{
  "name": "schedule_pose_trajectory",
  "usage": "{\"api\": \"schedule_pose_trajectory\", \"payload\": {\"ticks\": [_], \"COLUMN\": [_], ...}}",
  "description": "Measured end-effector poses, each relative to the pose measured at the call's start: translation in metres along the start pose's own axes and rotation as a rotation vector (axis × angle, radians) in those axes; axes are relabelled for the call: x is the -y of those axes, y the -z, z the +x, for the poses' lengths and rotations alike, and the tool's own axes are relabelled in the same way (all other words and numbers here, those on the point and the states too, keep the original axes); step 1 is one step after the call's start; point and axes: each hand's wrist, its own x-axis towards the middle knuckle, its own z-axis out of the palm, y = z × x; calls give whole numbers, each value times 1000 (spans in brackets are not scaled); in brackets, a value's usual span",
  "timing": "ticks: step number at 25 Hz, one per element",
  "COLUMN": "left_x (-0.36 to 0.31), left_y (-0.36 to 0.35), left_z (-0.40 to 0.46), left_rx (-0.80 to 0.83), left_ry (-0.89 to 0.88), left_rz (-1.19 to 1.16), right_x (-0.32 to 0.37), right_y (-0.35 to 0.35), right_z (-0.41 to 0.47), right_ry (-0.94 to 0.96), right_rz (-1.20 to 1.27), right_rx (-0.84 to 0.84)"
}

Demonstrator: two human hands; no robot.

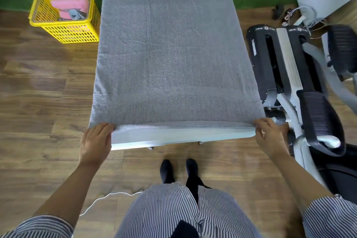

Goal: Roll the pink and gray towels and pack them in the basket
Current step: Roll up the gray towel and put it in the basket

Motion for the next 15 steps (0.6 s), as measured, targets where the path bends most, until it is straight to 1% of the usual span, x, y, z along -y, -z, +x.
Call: {"api": "schedule_pose_trajectory", "payload": {"ticks": [5, 9, 12, 15], "left_x": [-2, 4, 2, -5], "left_y": [-1, -1, 5, 11], "left_z": [3, 1, 2, 3], "left_rx": [42, 47, 55, 106], "left_ry": [63, 36, -17, 2], "left_rz": [-78, -92, 56, 144], "right_x": [1, -5, -6, -2], "right_y": [-3, -4, -2, 0], "right_z": [2, 3, 5, 7], "right_ry": [-31, 78, 75, 38], "right_rz": [-2, -16, -14, -16], "right_rx": [-1, -17, -5, 38]}}
